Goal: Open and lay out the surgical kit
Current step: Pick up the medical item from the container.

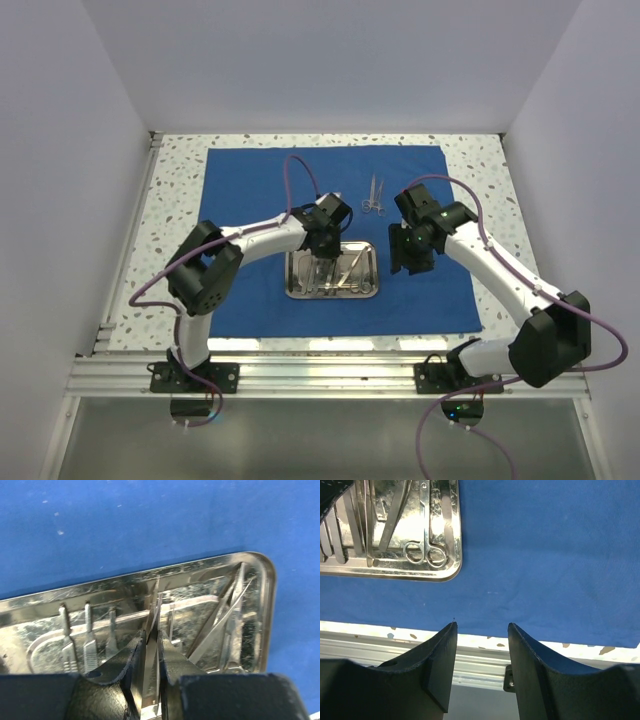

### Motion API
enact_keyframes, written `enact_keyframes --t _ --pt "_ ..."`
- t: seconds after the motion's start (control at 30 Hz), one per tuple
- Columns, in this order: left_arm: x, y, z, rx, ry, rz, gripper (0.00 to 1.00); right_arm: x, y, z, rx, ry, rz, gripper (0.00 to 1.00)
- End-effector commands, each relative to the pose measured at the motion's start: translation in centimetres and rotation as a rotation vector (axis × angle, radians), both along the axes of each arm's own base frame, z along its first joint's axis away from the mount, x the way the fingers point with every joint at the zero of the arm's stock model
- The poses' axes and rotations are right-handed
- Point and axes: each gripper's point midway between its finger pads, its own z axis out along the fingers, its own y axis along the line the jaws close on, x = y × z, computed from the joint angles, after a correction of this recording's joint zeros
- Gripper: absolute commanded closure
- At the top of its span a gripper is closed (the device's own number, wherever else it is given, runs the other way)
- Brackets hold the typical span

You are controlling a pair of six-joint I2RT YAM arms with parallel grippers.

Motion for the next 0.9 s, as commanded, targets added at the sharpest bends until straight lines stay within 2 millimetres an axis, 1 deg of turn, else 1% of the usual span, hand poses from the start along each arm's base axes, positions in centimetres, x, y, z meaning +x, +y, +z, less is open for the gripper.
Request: enact_keyframes --t 0.0,0.17,0.23,0.33,0.4,0.5,0.53,0.6,0.63,0.73,0.77,0.83,0.87 --pt "0.2 0.7 0.5 0.037 -0.010 0.037 0.81 0.0 0.0 0.5 -0.004 -0.005 0.027 0.51" --pt "-0.3 1.9 0.1 0.072 -0.015 0.038 0.67 0.4 0.1 0.5 -0.002 -0.009 0.027 0.51" --pt "-0.5 2.1 -0.4 0.087 -0.006 0.031 0.65 0.3 0.0 0.4 -0.006 -0.004 0.025 0.52" --pt "-0.7 2.0 -1.1 0.093 0.008 0.020 0.65 0.0 -0.1 0.3 -0.009 0.000 0.023 0.52" --pt "-0.7 1.8 -1.7 0.092 0.018 0.014 0.67 0.0 -0.2 0.2 -0.009 -0.002 0.020 0.52" --pt "-0.6 1.6 -2.1 0.096 0.024 0.003 0.74 -0.2 -0.3 0.1 -0.017 0.002 0.018 0.52" --pt "-0.5 1.6 -2.1 0.097 0.024 0.000 0.81 -0.1 -0.4 0.1 -0.019 0.000 0.016 0.52" --pt "-0.4 1.3 -1.8 0.093 0.021 -0.012 0.89 -0.1 -0.4 0.1 -0.024 0.000 0.014 0.53" --pt "-0.3 1.1 -1.5 0.090 0.014 -0.017 0.99 0.0 -0.4 0.1 -0.024 0.001 0.013 0.53" --pt "0.4 0.8 0.2 0.083 -0.012 -0.028 1.00 0.1 -0.3 0.2 -0.020 -0.003 0.008 0.53" --pt "1.0 0.3 1.5 0.068 -0.037 -0.030 1.00 0.2 -0.2 0.3 -0.016 -0.004 0.008 0.53" --pt "1.3 0.4 3.6 0.073 -0.065 -0.030 1.00 0.4 -0.1 0.5 -0.011 -0.012 0.005 0.53" --pt "1.9 0.1 5.2 0.058 -0.092 -0.028 1.00 0.5 0.0 0.6 -0.007 -0.015 0.004 0.53"
